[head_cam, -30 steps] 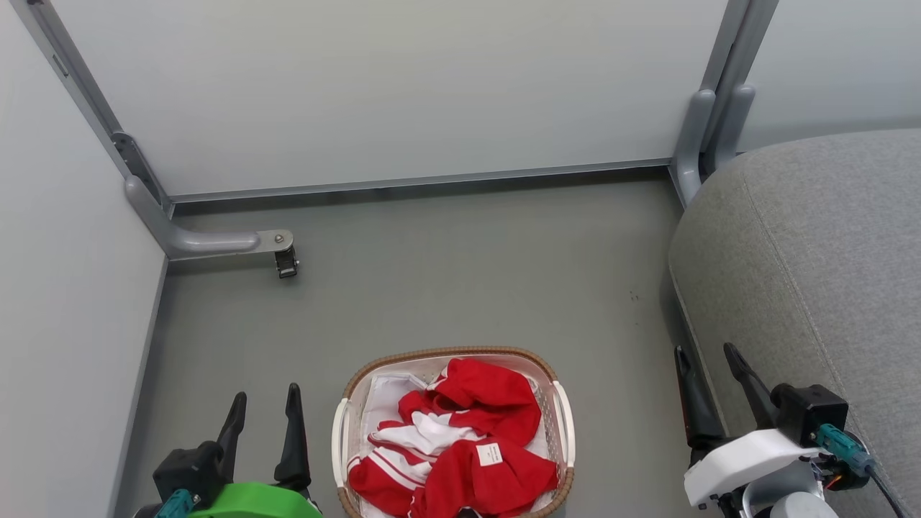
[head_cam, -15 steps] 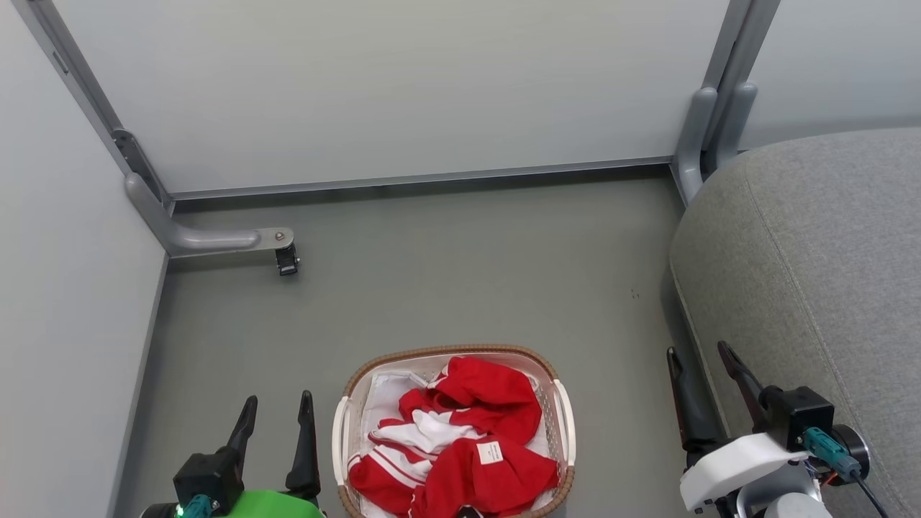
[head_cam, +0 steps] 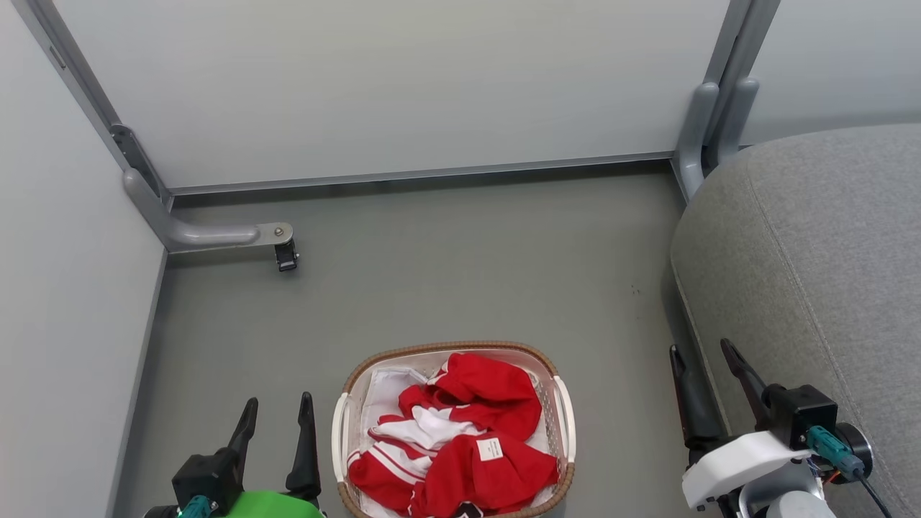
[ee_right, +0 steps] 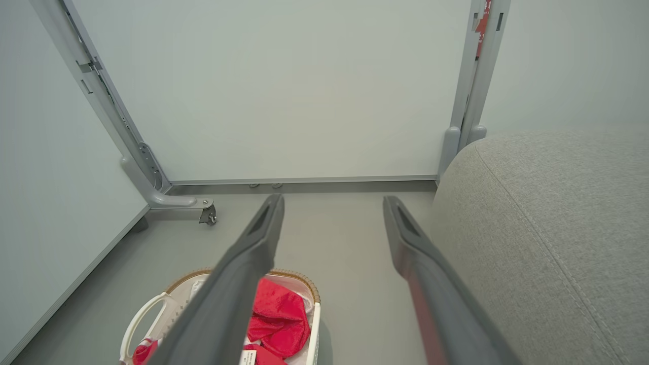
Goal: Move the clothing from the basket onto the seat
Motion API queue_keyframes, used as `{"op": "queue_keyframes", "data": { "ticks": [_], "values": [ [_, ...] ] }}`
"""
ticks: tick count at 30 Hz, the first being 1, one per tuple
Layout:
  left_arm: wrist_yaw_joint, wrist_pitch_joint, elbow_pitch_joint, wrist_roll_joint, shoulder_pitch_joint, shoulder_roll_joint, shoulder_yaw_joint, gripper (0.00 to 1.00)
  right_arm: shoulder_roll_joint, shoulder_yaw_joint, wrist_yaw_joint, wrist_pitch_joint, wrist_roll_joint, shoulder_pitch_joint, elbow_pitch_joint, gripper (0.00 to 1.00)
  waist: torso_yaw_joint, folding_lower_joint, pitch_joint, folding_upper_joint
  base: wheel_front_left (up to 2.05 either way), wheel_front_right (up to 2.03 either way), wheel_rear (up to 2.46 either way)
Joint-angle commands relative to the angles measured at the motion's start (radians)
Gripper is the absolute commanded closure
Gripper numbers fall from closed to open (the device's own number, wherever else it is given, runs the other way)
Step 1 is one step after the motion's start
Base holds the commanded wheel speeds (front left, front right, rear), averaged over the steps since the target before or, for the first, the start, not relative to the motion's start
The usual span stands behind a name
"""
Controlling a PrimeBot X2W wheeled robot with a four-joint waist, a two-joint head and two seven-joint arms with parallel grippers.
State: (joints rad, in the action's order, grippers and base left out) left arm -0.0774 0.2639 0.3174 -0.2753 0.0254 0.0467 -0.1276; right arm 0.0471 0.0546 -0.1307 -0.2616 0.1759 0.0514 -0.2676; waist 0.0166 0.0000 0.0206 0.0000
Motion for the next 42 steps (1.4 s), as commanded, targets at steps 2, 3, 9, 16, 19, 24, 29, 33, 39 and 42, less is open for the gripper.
{"op": "queue_keyframes", "data": {
  "ticks": [2,3,9,16,19,24,29,33,39,42],
  "values": [
    [0.005,0.001,-0.005,-0.004,-0.003,0.007,-0.003,0.00,0.006,-0.006,0.000,-0.005,-0.007,0.013,0.011,0.00,-0.001,0.0000,0.013,0.0000,0.00,0.00,0.00],
    [0.004,0.001,-0.005,-0.001,-0.010,0.006,-0.008,0.00,0.006,-0.009,0.000,-0.005,-0.008,0.018,0.016,0.00,-0.001,0.0000,0.021,0.0000,0.00,0.00,0.00],
    [-0.014,0.001,0.005,0.063,-0.097,0.006,-0.054,0.00,0.006,-0.029,0.000,-0.005,-0.012,0.055,0.053,0.00,-0.006,0.0000,0.107,0.0000,0.00,0.00,0.00],
    [-0.047,0.001,0.104,0.149,-0.313,0.010,-0.186,0.00,0.006,-0.052,0.000,-0.005,-0.008,0.154,0.095,0.00,-0.034,0.0000,0.298,0.0000,0.00,0.00,0.00],
    [-0.052,0.001,0.190,0.173,-0.421,0.020,-0.241,0.00,0.006,-0.053,0.000,-0.005,-0.004,0.211,0.114,0.00,-0.060,0.0000,0.397,0.0000,0.00,0.00,0.00],
    [-0.054,0.001,0.364,0.198,-0.611,0.039,-0.336,0.00,0.005,-0.051,0.000,-0.005,0.024,0.316,0.150,0.00,-0.126,0.0000,0.581,0.0000,0.00,0.00,0.00],
    [-0.054,-0.002,0.515,0.202,-0.757,0.066,-0.420,0.00,0.004,-0.062,0.000,-0.005,0.066,0.396,0.175,0.00,-0.179,0.0000,0.722,0.0000,0.00,0.00,0.00],
    [-0.054,-0.002,0.612,0.206,-0.852,0.088,-0.482,0.00,0.004,-0.066,0.000,-0.005,0.099,0.440,0.186,0.00,-0.206,0.0000,0.808,0.0000,0.00,0.00,0.00],
    [-0.054,-0.011,0.722,0.188,-0.945,0.100,-0.534,0.00,0.004,-0.052,0.000,-0.005,0.137,0.464,0.194,0.00,-0.232,0.0000,0.873,0.0000,0.00,0.00,0.00],
    [-0.054,-0.013,0.764,0.185,-0.986,0.106,-0.543,0.00,0.004,-0.043,0.000,-0.005,0.152,0.471,0.198,0.00,-0.241,0.0000,0.889,0.0000,0.00,0.00,0.00]
  ]
}}
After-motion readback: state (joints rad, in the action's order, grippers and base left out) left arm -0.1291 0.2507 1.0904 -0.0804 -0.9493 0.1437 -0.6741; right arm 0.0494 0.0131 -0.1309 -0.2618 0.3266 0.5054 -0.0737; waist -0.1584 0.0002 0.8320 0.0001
